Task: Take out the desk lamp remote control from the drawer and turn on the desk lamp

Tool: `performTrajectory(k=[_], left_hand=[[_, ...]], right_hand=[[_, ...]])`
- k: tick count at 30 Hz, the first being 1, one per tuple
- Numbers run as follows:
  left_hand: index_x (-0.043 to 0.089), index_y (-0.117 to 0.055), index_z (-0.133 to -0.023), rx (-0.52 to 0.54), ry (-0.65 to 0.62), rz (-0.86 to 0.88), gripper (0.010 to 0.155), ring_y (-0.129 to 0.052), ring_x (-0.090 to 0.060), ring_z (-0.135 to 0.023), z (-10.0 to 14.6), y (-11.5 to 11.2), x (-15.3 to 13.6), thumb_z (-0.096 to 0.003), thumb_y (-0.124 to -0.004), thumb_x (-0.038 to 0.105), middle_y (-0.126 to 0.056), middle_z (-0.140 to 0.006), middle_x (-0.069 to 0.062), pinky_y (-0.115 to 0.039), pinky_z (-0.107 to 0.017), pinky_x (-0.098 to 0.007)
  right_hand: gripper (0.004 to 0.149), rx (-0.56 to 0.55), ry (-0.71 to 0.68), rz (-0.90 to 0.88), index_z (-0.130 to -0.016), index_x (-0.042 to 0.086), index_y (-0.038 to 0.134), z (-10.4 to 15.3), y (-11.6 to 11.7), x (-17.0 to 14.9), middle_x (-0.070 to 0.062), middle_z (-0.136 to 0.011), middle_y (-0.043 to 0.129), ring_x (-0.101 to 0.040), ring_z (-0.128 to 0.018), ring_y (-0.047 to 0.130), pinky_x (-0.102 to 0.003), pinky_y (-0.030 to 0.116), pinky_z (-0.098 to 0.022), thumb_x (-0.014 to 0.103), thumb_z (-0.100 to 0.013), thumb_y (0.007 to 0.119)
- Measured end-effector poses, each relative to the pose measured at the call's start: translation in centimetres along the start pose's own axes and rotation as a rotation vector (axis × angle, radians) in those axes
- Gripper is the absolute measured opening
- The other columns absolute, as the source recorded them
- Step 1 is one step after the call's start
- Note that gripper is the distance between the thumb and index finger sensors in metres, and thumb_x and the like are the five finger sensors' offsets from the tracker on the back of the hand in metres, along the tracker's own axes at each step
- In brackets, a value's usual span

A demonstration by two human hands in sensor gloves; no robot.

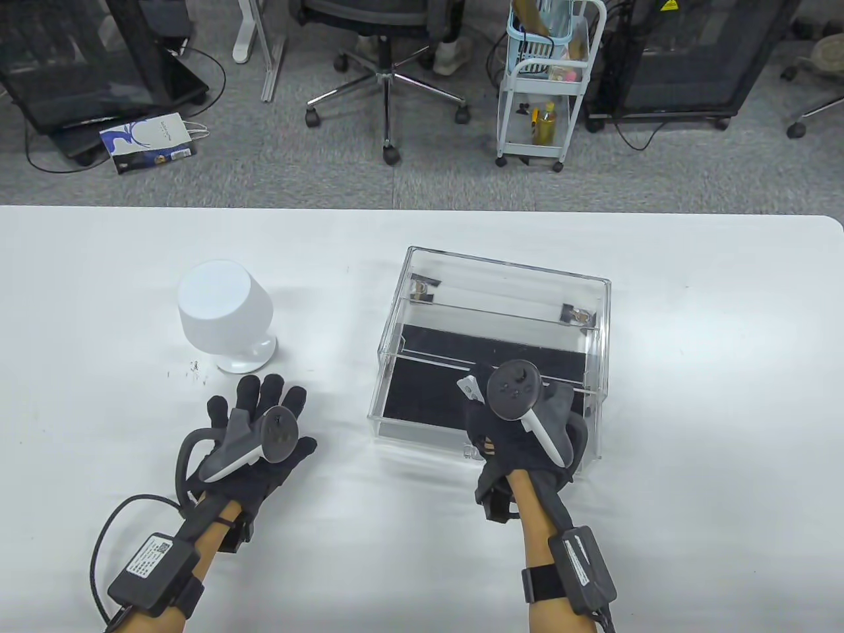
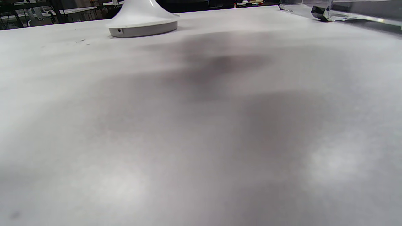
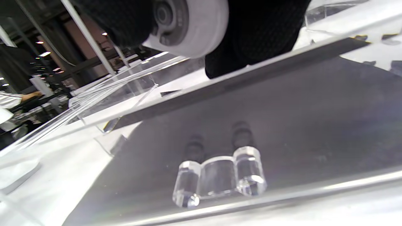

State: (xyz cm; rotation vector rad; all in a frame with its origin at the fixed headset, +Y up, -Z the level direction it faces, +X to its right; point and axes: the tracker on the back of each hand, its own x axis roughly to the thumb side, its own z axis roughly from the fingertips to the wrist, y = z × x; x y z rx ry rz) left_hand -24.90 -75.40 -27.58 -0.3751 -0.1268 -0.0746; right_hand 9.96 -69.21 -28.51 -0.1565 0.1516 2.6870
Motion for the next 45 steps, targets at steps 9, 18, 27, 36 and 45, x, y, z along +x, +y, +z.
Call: performTrajectory(k=[9, 18, 27, 36, 45], left_hand=[[0.050, -0.001, -0.102, 0.007, 0.004, -0.007, 0.075, 0.009, -0.028, -0.111, -0.1, -0.3, 0.0, -0.0403, -0.036, 0.074, 0.010, -0.115, 0.008, -0.006, -0.070, -0.069], [0.049, 0.000, -0.102, 0.032, -0.001, 0.013, 0.075, 0.012, -0.029, -0.110, -0.2, -0.4, -0.2, -0.0390, -0.032, 0.075, 0.012, -0.115, 0.008, -0.005, -0.069, -0.069], [0.049, 0.001, -0.102, 0.018, -0.008, 0.014, 0.076, 0.013, -0.029, -0.110, -0.3, -0.7, -0.2, -0.0381, -0.029, 0.076, 0.012, -0.115, 0.008, -0.004, -0.068, -0.070], [0.049, 0.001, -0.102, 0.004, -0.005, 0.006, 0.075, 0.013, -0.029, -0.110, -0.3, -0.7, -0.1, -0.0384, -0.030, 0.076, 0.012, -0.115, 0.008, -0.004, -0.068, -0.070], [0.049, 0.001, -0.102, -0.002, 0.002, 0.011, 0.075, 0.012, -0.029, -0.110, -0.4, -0.7, -0.3, -0.0387, -0.030, 0.075, 0.012, -0.115, 0.008, -0.004, -0.068, -0.070]], right_hand=[[0.065, -0.021, -0.006, 0.052, -0.097, 0.039, 0.055, 0.0, 0.7, -0.3, 0.000, -0.080, 0.087, -0.019, -0.051, 0.094, -0.031, 0.084, -0.040, 0.063, -0.041, 0.077], [0.050, -0.069, 0.010, 0.162, -0.079, 0.043, 0.079, -0.2, 0.7, -0.1, 0.002, -0.065, 0.097, -0.020, -0.040, 0.095, -0.032, 0.082, -0.033, 0.064, -0.034, 0.080], [0.058, -0.004, 0.055, 0.228, -0.095, 0.047, 0.062, -1.0, 2.0, -1.1, 0.006, -0.090, 0.082, -0.018, -0.066, 0.089, -0.032, 0.079, -0.055, 0.068, -0.041, 0.064], [0.053, 0.106, 0.098, 0.182, -0.099, 0.052, 0.057, -1.7, 3.1, -1.9, 0.004, -0.110, 0.072, -0.026, -0.098, 0.076, -0.049, 0.066, -0.074, 0.045, -0.048, 0.071], [0.047, 0.096, 0.119, 0.122, -0.093, 0.054, 0.070, -1.9, 3.1, -2.5, 0.006, -0.110, 0.075, -0.026, -0.104, 0.072, -0.052, 0.062, -0.077, 0.041, -0.049, 0.074]])
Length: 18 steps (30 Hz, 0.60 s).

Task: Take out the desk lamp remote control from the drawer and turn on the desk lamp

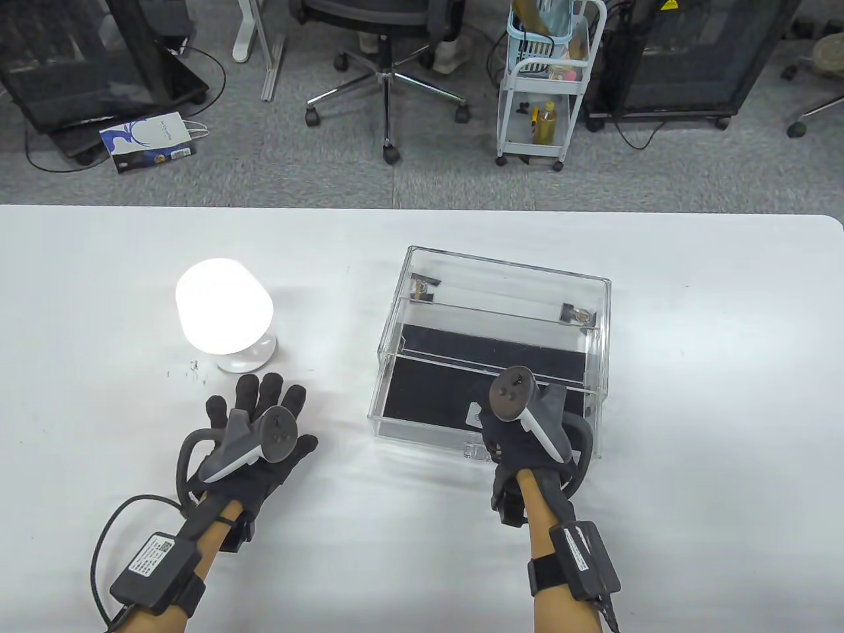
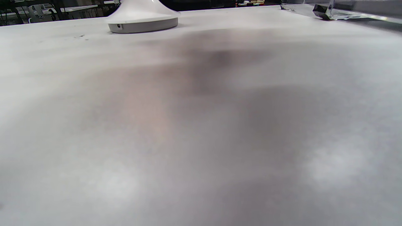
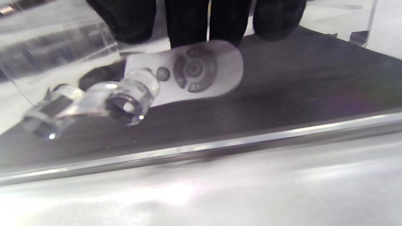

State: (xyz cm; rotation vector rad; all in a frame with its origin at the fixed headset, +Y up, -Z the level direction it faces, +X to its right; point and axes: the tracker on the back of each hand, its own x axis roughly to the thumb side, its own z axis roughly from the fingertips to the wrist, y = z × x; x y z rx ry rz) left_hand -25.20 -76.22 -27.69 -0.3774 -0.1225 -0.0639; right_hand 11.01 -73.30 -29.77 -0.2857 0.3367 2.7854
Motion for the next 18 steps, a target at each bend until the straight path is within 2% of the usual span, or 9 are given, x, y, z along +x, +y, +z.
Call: performTrajectory(k=[6, 8, 13, 14, 16, 18], left_hand=[[0.049, 0.001, -0.102, -0.004, -0.004, 0.001, 0.075, 0.012, -0.029, -0.110, -0.1, -0.1, 0.1, -0.0388, -0.031, 0.075, 0.012, -0.115, 0.008, -0.004, -0.068, -0.070], [0.049, 0.001, -0.102, -0.003, -0.005, 0.000, 0.075, 0.012, -0.029, -0.110, -0.1, -0.1, 0.1, -0.0389, -0.031, 0.075, 0.012, -0.115, 0.008, -0.004, -0.068, -0.070], [0.049, 0.001, -0.102, 0.003, -0.014, 0.012, 0.075, 0.012, -0.029, -0.110, -0.2, 0.1, 0.1, -0.0390, -0.031, 0.075, 0.012, -0.115, 0.008, -0.005, -0.068, -0.069], [0.049, 0.001, -0.102, -0.002, -0.012, 0.011, 0.075, 0.012, -0.029, -0.110, -0.2, 0.0, 0.1, -0.0390, -0.031, 0.075, 0.012, -0.115, 0.008, -0.005, -0.068, -0.069], [0.049, 0.001, -0.102, -0.005, -0.011, 0.000, 0.075, 0.012, -0.029, -0.110, -0.1, -0.1, 0.2, -0.0391, -0.031, 0.075, 0.012, -0.115, 0.008, -0.005, -0.069, -0.069], [0.049, 0.001, -0.102, 0.001, -0.014, -0.011, 0.075, 0.012, -0.029, -0.110, 0.1, 0.0, 0.3, -0.0391, -0.031, 0.075, 0.012, -0.115, 0.008, -0.005, -0.069, -0.069]], right_hand=[[0.046, -0.033, -0.016, 0.010, -0.094, 0.052, 0.069, 0.2, -0.1, 0.0, 0.006, -0.110, 0.075, -0.025, -0.106, 0.071, -0.052, 0.058, -0.079, 0.042, -0.049, 0.072], [0.047, -0.042, -0.039, 0.020, -0.095, 0.050, 0.070, 0.6, -0.8, 0.2, 0.004, -0.110, 0.075, -0.026, -0.104, 0.073, -0.051, 0.060, -0.078, 0.046, -0.048, 0.072], [0.056, -0.217, -0.149, 0.032, -0.094, 0.040, 0.073, 3.8, -2.8, 1.4, -0.001, -0.104, 0.080, -0.028, -0.092, 0.085, -0.045, 0.076, -0.064, 0.058, -0.042, 0.077], [0.059, -0.237, -0.154, 0.070, -0.095, 0.038, 0.072, 4.6, -3.2, 1.8, -0.003, -0.102, 0.080, -0.026, -0.083, 0.089, -0.041, 0.079, -0.061, 0.061, -0.041, 0.077], [0.063, -0.259, -0.149, 0.120, -0.094, 0.035, 0.074, 5.6, -3.9, 2.4, -0.004, -0.089, 0.088, -0.023, -0.062, 0.093, -0.029, 0.084, -0.044, 0.066, -0.039, 0.076], [0.057, -0.198, -0.146, 0.143, -0.081, 0.033, 0.086, 6.3, -4.2, 2.9, -0.001, -0.066, 0.100, -0.019, -0.039, 0.098, -0.024, 0.085, -0.027, 0.069, -0.039, 0.075]])
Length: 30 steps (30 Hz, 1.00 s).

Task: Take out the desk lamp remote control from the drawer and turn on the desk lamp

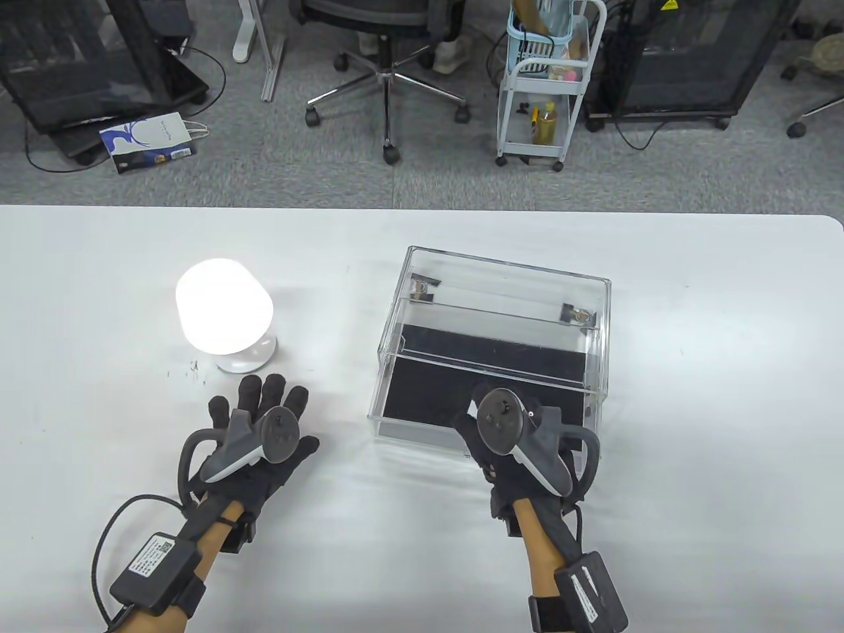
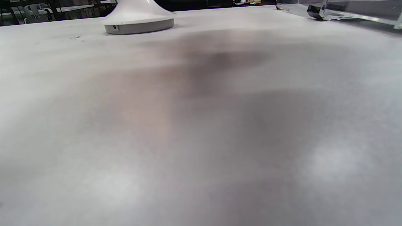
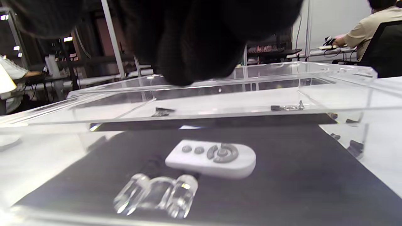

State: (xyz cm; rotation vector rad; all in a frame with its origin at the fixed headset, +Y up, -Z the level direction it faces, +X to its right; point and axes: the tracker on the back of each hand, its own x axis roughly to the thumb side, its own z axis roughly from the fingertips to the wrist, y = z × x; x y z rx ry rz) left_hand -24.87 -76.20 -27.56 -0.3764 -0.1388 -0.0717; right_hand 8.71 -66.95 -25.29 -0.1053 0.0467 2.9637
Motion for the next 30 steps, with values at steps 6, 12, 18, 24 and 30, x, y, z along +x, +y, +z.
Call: performTrajectory(k=[6, 12, 18, 24, 30], left_hand=[[0.049, 0.000, -0.102, 0.013, 0.001, 0.006, 0.075, 0.011, -0.029, -0.110, 0.2, 0.2, 0.1, -0.0391, -0.032, 0.075, 0.012, -0.115, 0.008, -0.005, -0.069, -0.069], [0.049, 0.000, -0.102, 0.007, 0.008, -0.006, 0.075, 0.011, -0.029, -0.110, 0.3, 0.1, 0.1, -0.0393, -0.032, 0.075, 0.011, -0.115, 0.008, -0.005, -0.069, -0.069], [0.049, 0.000, -0.102, -0.004, 0.008, -0.015, 0.075, 0.011, -0.029, -0.111, 0.1, -0.2, 0.1, -0.0393, -0.032, 0.075, 0.011, -0.115, 0.008, -0.005, -0.069, -0.069], [0.049, 0.000, -0.102, -0.014, 0.007, -0.024, 0.075, 0.010, -0.029, -0.111, 0.0, -0.5, 0.2, -0.0393, -0.032, 0.075, 0.011, -0.115, 0.008, -0.006, -0.069, -0.069], [0.049, 0.000, -0.102, -0.019, 0.009, -0.025, 0.075, 0.010, -0.029, -0.111, 0.0, -0.6, 0.2, -0.0393, -0.032, 0.075, 0.011, -0.115, 0.008, -0.005, -0.069, -0.069]], right_hand=[[0.058, 0.251, 0.123, 0.161, -0.062, 0.025, 0.099, -0.2, 1.8, 0.5, -0.002, -0.039, 0.108, -0.015, -0.015, 0.101, -0.022, 0.086, -0.009, 0.072, -0.038, 0.075], [0.069, 0.292, 0.180, 0.304, -0.072, 0.022, 0.094, -0.8, 5.1, 0.3, -0.007, -0.067, 0.107, -0.023, -0.042, 0.110, -0.029, 0.093, -0.029, 0.077, -0.036, 0.071], [0.073, 0.301, 0.241, 0.327, -0.071, 0.020, 0.094, -1.2, 7.2, 0.4, -0.008, -0.066, 0.107, -0.023, -0.042, 0.110, -0.029, 0.094, -0.030, 0.080, -0.035, 0.071], [0.077, 0.190, 0.295, 0.373, -0.062, 0.022, 0.098, -0.9, 7.6, 0.8, -0.006, -0.055, 0.111, -0.020, -0.033, 0.111, -0.027, 0.094, -0.023, 0.086, -0.033, 0.067], [0.074, 0.172, 0.292, 0.338, -0.057, 0.021, 0.100, -1.2, 7.4, 0.7, -0.005, -0.048, 0.112, -0.019, -0.026, 0.111, -0.026, 0.094, -0.019, 0.084, -0.034, 0.071]])
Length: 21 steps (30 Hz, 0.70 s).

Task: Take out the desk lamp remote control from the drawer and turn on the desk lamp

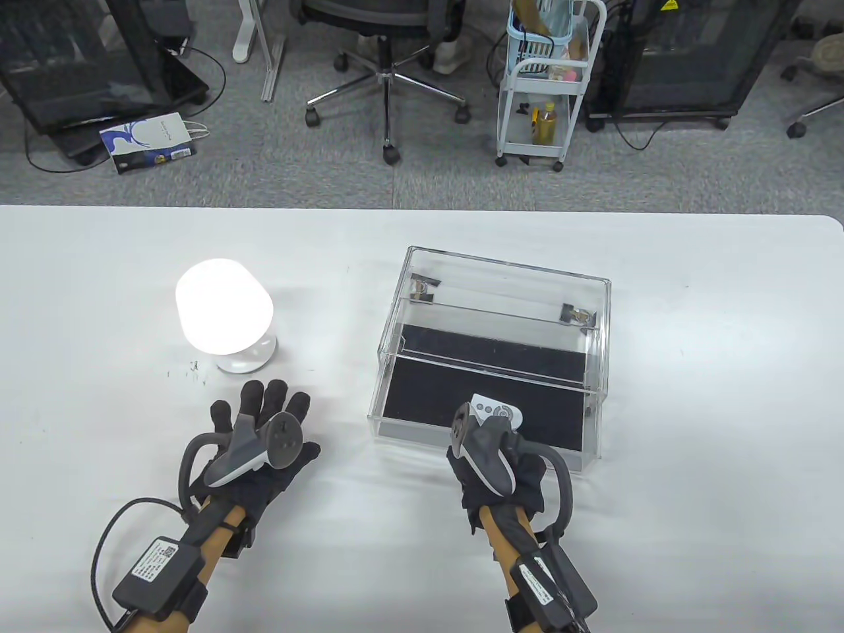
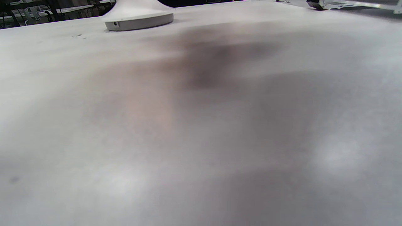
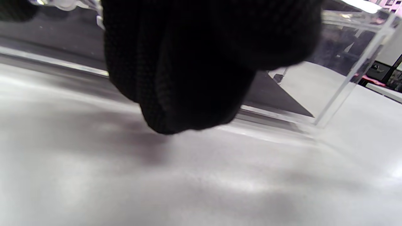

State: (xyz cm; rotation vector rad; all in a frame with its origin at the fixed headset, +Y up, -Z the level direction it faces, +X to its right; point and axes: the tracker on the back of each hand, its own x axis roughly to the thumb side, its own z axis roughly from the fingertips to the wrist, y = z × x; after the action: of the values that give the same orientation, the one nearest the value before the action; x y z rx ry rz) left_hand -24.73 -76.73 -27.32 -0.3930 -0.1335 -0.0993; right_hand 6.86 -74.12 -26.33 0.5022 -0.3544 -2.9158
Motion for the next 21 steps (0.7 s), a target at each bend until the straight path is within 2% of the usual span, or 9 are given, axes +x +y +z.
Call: performTrajectory(k=[5, 13, 18, 21], left_hand=[[0.049, 0.000, -0.102, -0.003, 0.003, 0.014, 0.075, 0.010, -0.029, -0.111, -0.3, 0.0, -0.2, -0.0394, -0.032, 0.075, 0.010, -0.115, 0.008, -0.005, -0.069, -0.069], [0.049, 0.000, -0.102, -0.025, 0.007, 0.015, 0.075, 0.009, -0.029, -0.111, -0.8, -0.5, -0.5, -0.0395, -0.032, 0.075, 0.010, -0.115, 0.008, -0.006, -0.069, -0.069], [0.050, 0.000, -0.102, -0.027, 0.004, 0.028, 0.075, 0.009, -0.029, -0.111, -0.8, -0.5, -0.5, -0.0395, -0.032, 0.075, 0.010, -0.116, 0.008, -0.006, -0.069, -0.069], [0.049, 0.000, -0.102, -0.027, 0.001, 0.029, 0.075, 0.009, -0.029, -0.111, -0.8, -0.5, -0.4, -0.0396, -0.032, 0.075, 0.010, -0.116, 0.008, -0.006, -0.069, -0.069]], right_hand=[[0.073, 0.036, 0.023, -0.038, -0.058, 0.021, 0.100, -1.5, -0.6, -0.1, -0.005, -0.050, 0.112, -0.019, -0.027, 0.110, -0.026, 0.093, -0.020, 0.084, -0.034, 0.072], [0.074, 0.010, 0.113, -0.087, -0.062, 0.025, 0.098, -5.1, -2.0, -0.3, -0.002, -0.058, 0.110, -0.019, -0.036, 0.109, -0.026, 0.092, -0.027, 0.085, -0.032, 0.067], [0.067, -0.113, 0.192, -0.168, -0.062, 0.033, 0.096, -6.1, -3.8, -2.3, 0.004, -0.064, 0.107, -0.016, -0.044, 0.108, -0.025, 0.091, -0.034, 0.085, -0.032, 0.067], [0.066, -0.187, 0.169, -0.161, -0.064, 0.030, 0.096, -5.3, -3.8, -3.0, 0.001, -0.061, 0.109, -0.016, -0.040, 0.110, -0.026, 0.092, -0.031, 0.081, -0.034, 0.066]])
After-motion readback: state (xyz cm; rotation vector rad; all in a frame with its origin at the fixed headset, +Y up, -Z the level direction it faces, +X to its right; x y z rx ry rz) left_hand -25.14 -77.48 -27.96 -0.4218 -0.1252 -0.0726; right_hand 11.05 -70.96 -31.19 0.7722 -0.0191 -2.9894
